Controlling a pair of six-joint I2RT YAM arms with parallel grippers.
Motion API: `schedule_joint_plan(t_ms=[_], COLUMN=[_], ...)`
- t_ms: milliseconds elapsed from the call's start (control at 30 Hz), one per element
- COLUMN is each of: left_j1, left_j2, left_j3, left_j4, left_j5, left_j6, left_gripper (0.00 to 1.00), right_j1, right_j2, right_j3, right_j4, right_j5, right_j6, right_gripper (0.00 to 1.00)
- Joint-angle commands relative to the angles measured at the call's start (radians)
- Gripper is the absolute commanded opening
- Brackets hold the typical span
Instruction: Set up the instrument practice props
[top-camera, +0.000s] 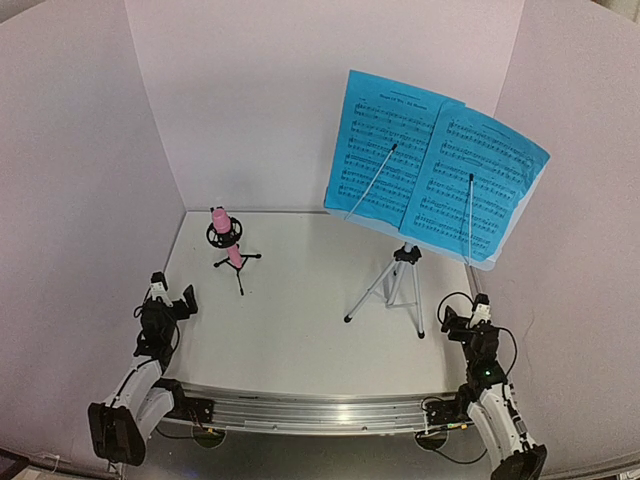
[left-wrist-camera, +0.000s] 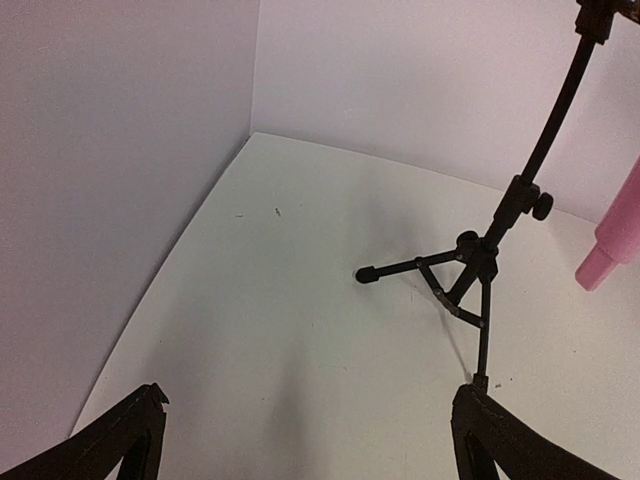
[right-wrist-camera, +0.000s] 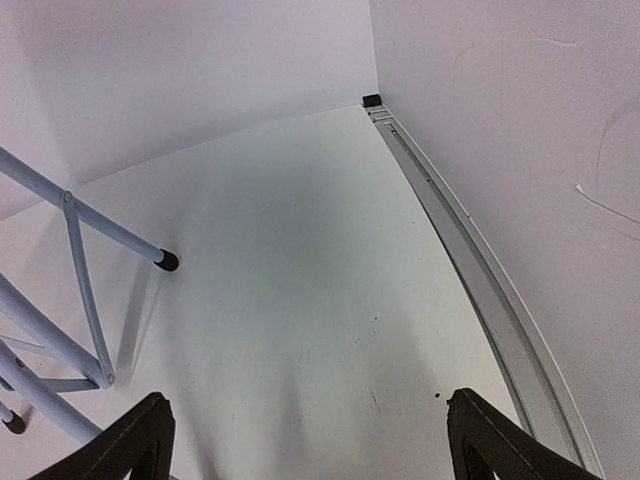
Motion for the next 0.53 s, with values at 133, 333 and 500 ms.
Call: schedule_joint_plan(t_ms=[133,333,500], left_j1=[0.005,0.005,0.005], left_j2=[-0.005,0.008,0.012], left_j3=[-0.005,-0.002,-0.028], left_j4=[-0.043,-0.039,0.007], left_j5=[-0.098,-0.103,-0.101], left_j6=[0.077,0.063,0.021], left_gripper=[1.0,1.0,1.0], right_j1=[-0.004,-0.005,-0.004], right_j2=[0.022,0.015,0.017], right_j3=[0.009,0.005,0.004], right_j4=[0.059,0.059,0.059], right_j5=[-0.037,-0.034,-0.034], right_j6=[-0.026,-0.026,-0.026], right_gripper=[0.92,0.92,0.92])
